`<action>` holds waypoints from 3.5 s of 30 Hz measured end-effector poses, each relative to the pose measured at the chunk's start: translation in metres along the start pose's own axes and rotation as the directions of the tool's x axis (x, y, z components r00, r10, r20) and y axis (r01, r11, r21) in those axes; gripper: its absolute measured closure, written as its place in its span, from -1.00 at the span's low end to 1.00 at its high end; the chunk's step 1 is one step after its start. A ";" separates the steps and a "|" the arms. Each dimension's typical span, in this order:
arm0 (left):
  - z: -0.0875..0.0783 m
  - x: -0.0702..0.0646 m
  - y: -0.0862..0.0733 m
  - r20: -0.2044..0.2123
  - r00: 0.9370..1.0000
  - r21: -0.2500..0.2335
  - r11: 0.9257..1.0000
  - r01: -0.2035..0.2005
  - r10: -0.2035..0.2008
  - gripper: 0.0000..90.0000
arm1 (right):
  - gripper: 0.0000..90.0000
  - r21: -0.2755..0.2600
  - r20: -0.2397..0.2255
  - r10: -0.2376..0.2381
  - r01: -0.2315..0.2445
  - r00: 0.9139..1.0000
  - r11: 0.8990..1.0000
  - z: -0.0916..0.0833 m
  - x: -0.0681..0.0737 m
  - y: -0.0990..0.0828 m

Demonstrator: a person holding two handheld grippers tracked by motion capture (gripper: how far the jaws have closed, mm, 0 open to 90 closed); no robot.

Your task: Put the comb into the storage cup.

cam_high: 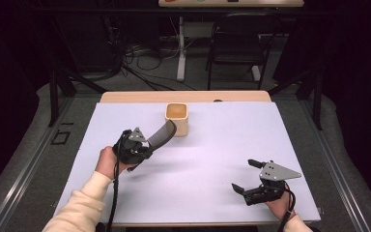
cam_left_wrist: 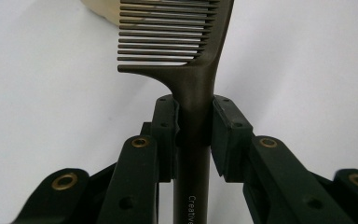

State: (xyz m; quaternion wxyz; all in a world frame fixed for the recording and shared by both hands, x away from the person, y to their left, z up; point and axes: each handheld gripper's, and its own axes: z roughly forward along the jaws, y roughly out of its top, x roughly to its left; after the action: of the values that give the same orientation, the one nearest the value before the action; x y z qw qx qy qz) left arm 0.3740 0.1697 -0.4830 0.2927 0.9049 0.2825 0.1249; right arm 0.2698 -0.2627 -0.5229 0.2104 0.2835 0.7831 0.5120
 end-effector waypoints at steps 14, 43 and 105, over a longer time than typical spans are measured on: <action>-0.002 -0.001 -0.007 -0.017 0.999 -0.085 0.995 0.045 -0.047 0.61 | -1.00 0.003 0.003 0.000 0.000 1.000 1.000 0.000 0.000 0.000; -0.004 0.001 -0.016 -0.050 0.986 -0.312 0.941 0.134 -0.157 0.61 | -1.00 0.004 0.006 -0.001 0.001 1.000 1.000 -0.001 -0.001 0.000; -0.010 0.012 0.018 -0.071 0.985 -0.438 0.892 0.113 -0.160 0.61 | -1.00 0.007 0.014 0.010 -0.010 1.000 1.000 -0.001 -0.002 0.000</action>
State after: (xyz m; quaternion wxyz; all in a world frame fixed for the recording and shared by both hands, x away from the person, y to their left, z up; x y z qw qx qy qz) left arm 0.3874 0.1693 -0.4631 0.4789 0.7875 0.3255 0.2111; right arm 0.2707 -0.2649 -0.5225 0.2124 0.2917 0.7819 0.5084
